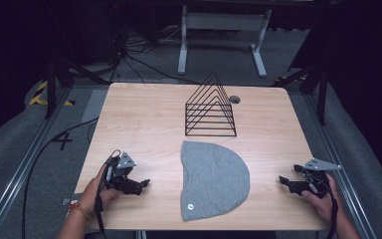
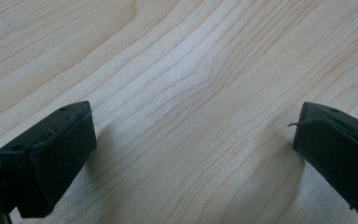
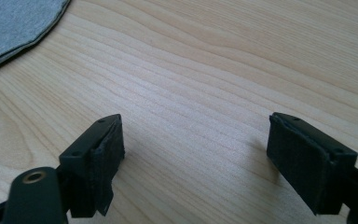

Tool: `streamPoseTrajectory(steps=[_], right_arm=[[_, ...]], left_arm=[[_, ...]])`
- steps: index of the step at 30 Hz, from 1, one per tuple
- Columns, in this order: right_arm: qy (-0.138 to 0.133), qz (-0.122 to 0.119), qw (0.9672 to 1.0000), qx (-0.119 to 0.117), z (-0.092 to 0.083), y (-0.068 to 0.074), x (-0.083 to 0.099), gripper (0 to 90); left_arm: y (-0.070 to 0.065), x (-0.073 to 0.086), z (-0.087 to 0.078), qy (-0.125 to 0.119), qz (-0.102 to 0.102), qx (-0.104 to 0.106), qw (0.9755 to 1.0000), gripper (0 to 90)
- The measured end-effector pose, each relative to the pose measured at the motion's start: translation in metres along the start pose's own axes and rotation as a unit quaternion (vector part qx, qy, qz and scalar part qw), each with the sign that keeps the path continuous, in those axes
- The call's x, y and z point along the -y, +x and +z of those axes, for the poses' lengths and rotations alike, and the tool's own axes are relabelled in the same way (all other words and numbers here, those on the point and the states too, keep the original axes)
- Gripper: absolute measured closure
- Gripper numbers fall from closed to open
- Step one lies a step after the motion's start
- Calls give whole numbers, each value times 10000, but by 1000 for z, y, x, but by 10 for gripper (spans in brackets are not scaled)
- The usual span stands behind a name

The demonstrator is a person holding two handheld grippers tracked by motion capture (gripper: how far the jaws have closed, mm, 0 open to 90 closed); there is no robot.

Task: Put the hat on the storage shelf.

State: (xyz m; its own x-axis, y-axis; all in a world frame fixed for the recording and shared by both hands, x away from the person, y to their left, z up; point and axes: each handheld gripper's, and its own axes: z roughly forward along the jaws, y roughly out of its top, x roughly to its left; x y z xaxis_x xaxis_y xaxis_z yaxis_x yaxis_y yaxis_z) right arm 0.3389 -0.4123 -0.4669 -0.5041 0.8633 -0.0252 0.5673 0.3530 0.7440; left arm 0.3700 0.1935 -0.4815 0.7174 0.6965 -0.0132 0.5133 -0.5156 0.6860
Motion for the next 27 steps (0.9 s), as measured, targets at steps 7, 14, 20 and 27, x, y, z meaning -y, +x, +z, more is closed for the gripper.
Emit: streamPoseTrajectory(steps=[7, 14, 20, 27], right_arm=[[51, -16, 10000, -4, 0, 0, -1, 190], [117, 1, 9999, 34, 0, 1, -3, 215], [8, -106, 9995, -285, -3, 13, -14, 410], [-416, -563, 9923, -1020, -12, 54, -35, 547]], left_arm=[[0, 0, 0, -2, -19, 11, 10000, 0], [-2, 1, -5, 55, 160, 163, 9997, 55], [0, -3, -7, 110, 335, 287, 9990, 158], [-4, -34, -8, -213, 491, 424, 9977, 301]])
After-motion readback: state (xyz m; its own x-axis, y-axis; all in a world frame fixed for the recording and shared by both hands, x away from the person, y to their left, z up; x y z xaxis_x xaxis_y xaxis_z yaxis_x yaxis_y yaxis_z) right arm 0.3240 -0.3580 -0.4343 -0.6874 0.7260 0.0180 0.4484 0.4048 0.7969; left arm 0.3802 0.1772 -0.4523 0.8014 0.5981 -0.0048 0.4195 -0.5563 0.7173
